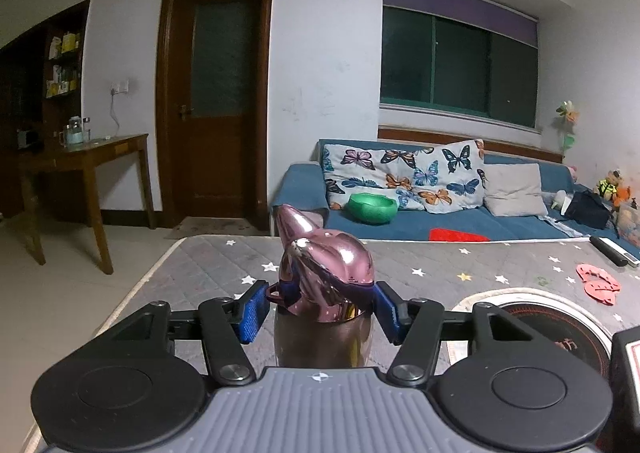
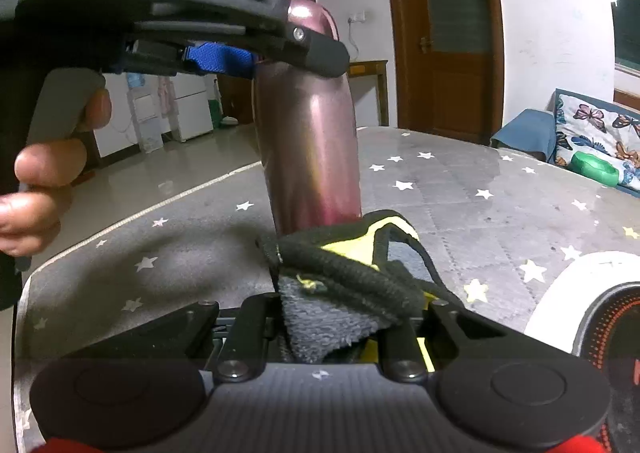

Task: Clean container
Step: 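Rub the sponge along the thermos with the right gripper while the left gripper holds it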

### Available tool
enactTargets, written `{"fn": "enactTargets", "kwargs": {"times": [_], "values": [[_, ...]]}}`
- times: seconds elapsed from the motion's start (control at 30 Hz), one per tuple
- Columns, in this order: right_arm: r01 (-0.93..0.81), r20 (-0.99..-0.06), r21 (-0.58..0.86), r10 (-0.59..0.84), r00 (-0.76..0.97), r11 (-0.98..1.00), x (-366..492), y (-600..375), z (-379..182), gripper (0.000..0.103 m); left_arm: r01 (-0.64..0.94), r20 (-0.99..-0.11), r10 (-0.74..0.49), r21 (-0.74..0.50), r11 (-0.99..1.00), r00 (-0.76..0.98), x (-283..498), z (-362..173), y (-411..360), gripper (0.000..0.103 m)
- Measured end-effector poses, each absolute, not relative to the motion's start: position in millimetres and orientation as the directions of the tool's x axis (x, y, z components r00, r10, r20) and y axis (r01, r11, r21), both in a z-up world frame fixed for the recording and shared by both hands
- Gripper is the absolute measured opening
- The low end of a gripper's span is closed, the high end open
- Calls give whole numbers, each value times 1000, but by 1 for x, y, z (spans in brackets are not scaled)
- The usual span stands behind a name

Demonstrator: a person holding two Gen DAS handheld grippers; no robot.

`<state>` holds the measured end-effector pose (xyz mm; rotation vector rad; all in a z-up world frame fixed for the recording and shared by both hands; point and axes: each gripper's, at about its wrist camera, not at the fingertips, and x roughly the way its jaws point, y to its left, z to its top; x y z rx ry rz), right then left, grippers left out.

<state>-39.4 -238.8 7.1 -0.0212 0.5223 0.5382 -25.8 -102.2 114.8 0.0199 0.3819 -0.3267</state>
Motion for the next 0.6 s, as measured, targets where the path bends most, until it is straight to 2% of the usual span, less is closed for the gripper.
{"fn": "enactTargets", "kwargs": {"times": [0.33,0.6], "values": [[-518,-412,79,501,761,852,-50,-245,37,18,570,-463,-518,-33,821,719,-14,133,-80,59],[-568,-303,-21,536,788,823,-63,-240,76,18,686,-512,-593,-10,728,622,-1,138,-81,59]]}}
